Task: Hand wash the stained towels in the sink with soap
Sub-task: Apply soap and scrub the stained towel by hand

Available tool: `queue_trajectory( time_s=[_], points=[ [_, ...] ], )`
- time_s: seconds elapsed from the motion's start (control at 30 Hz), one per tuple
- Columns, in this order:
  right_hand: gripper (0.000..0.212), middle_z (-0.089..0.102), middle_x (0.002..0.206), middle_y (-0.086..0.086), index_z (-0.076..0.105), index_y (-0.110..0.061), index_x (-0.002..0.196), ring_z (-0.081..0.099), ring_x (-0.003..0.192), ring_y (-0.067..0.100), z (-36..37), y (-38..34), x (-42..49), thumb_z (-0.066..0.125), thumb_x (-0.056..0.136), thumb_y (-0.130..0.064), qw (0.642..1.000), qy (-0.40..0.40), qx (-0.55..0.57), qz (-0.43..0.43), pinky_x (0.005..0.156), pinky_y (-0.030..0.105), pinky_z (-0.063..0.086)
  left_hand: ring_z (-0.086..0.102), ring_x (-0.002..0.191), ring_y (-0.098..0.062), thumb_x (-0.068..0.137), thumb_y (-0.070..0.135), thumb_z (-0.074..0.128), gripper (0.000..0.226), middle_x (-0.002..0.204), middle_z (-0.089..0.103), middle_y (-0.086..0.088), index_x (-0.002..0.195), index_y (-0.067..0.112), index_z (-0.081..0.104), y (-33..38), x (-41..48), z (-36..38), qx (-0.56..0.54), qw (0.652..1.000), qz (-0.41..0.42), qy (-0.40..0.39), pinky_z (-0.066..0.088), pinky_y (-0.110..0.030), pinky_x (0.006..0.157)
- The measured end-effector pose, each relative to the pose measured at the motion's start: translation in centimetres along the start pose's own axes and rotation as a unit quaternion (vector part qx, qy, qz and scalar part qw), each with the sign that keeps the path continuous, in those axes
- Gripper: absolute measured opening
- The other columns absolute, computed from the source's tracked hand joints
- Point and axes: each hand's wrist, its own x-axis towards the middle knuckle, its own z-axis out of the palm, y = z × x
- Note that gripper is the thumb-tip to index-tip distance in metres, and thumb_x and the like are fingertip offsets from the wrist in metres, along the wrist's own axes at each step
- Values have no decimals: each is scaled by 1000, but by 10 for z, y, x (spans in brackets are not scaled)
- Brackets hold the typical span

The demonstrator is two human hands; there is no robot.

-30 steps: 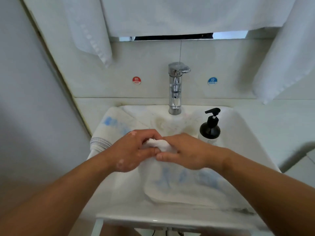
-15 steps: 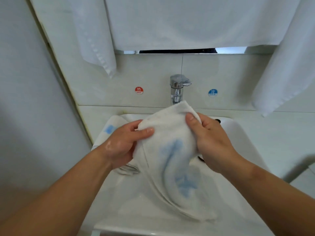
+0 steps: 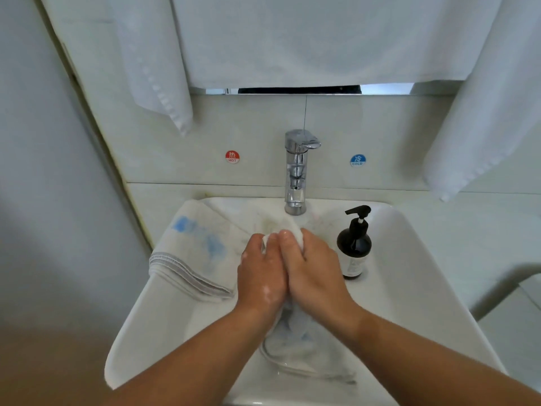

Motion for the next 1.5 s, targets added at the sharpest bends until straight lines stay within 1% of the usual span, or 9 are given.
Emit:
queue_trajectory(
  time_s=[0.1,0.27,0.43,0.57,0.77,0.93,1.03,1.17,1.5],
  points=[
    [32,65,84,-4,55,-21,84,61,83,17,-5,7,16,45,103,-45,997,22,49,53,74,31,46,58,84,-7,103,42,45,24,84,60,12,91,23,54,8,-12,1,35,998,47,-29,42,-32,80],
    [25,66,84,-7,53,-23,89,61,81,11,4,-4,-10,44,105,-41,999,-32,9,1,72,29,44,62,99,-29,103,36,46,25,100,66,-5,98,16,60,1,11,-4,22,999,-14,28,49,-42,92],
    [18,68,87,-5,59,-22,94,65,89,19,-9,9,14,48,103,-34,997,17,55,52,82,38,50,62,88,-17,102,38,47,22,89,66,3,95,19,57,14,-14,2,58,992,110,-25,46,-34,79],
    [12,67,89,-10,55,-29,106,63,85,8,-7,-5,-13,46,105,-37,1000,-4,12,-12,71,19,45,61,97,-29,103,31,49,18,92,63,-1,96,16,56,16,13,-2,56,997,49,36,43,-37,80],
    [25,67,80,-5,58,-19,84,63,82,21,-21,10,12,50,103,-33,997,24,48,58,74,35,47,59,84,-15,103,33,48,19,87,65,3,97,18,57,25,-23,5,53,984,168,-27,40,-27,72],
    [17,64,80,-8,54,-23,93,59,77,5,-19,-14,-17,49,104,-35,998,-2,11,-65,65,17,40,60,98,-31,106,30,42,22,95,65,-6,92,16,52,19,8,-2,53,996,64,25,42,-38,80],
    [21,64,80,-5,58,-19,87,60,79,12,-30,-5,16,51,103,-31,998,50,29,-12,70,27,42,59,82,-8,106,35,42,25,82,64,5,90,20,53,25,-33,3,30,985,168,-36,43,-25,73],
    [20,63,80,-8,55,-21,92,58,77,4,-18,5,-15,46,105,-31,1000,5,20,3,63,12,38,60,86,-20,102,32,51,22,83,63,2,85,18,55,29,2,-2,38,990,133,4,45,-35,81],
    [21,66,81,-7,58,-21,92,62,78,4,-20,2,-18,46,105,-33,999,9,38,26,68,25,45,56,74,-9,102,30,51,25,75,59,7,78,24,51,31,-11,-7,43,985,168,-17,41,-21,67]
  ],
)
